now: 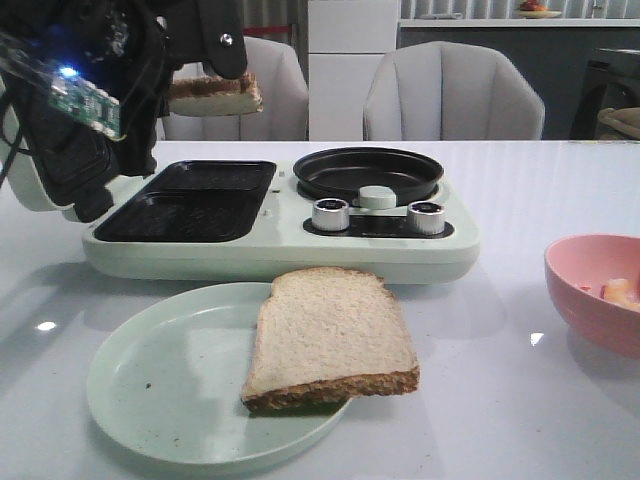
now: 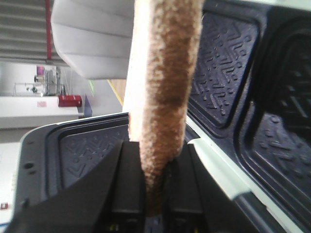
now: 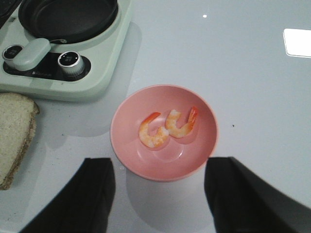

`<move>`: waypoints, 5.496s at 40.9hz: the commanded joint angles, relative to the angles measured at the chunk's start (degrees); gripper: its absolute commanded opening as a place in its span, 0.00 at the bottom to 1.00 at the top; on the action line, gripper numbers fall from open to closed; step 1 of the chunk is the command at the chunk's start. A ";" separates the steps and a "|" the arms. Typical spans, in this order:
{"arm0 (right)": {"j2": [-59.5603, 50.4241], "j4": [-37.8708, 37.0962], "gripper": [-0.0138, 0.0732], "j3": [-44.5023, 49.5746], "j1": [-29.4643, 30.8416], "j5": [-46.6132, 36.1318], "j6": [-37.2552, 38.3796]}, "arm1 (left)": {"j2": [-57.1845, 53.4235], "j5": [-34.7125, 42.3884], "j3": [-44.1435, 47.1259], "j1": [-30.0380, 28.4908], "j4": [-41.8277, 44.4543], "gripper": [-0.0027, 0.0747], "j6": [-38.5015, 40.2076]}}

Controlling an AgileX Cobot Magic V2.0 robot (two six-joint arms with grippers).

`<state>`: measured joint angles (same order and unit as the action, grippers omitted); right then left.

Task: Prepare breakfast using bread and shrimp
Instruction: 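Grasp the bread slice with the left gripper and lift it, then lower the bread onto the waffle plate and open the left gripper, then move the right gripper down to the remaining bread slice on the plate, then grasp the bread slice edge with the right gripper and lift it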

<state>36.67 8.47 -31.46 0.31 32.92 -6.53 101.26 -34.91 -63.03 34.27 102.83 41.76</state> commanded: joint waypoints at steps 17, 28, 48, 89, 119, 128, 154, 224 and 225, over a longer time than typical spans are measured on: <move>0.26 -0.18 0.75 -1.98 -0.09 -3.90 -0.29 | 13.87 -1.19 -17.46 -4.92 3.71 0.16 0.27; 0.26 -0.18 0.75 -1.98 -0.09 -3.78 -0.29 | 15.79 4.89 -18.08 -6.92 3.71 0.19 0.27; 0.26 -0.18 0.75 -1.98 -0.09 -3.69 -0.29 | 15.65 5.05 -18.08 -7.94 3.71 0.63 0.27; 0.26 -0.18 0.75 -1.98 -0.09 -3.69 -0.29 | -14.67 -4.62 0.23 6.64 -33.19 0.63 -1.94; 0.26 -0.12 0.75 -1.98 -0.09 -3.77 -0.29 | -46.84 -20.01 8.24 15.27 -90.01 0.62 -23.59; 0.26 0.13 0.75 -1.98 -0.09 -3.76 -0.29 | -53.78 -18.66 11.50 15.27 -90.86 0.62 -23.64; 7.73 21.70 0.75 1.62 -2.93 0.09 -4.69 | -56.37 -11.84 11.98 15.27 -98.89 0.62 -31.29; 63.28 59.59 0.38 -18.81 -18.29 4.41 -31.52 | -52.80 -11.42 11.98 15.27 -97.42 0.62 -31.29; 62.86 59.42 0.38 -18.81 -18.29 4.41 -31.52 | -52.80 -11.42 11.98 15.27 -97.33 0.62 -31.29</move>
<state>102.72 67.44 -49.06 -18.09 35.15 -36.91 48.75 -50.09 -49.60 49.13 4.84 10.53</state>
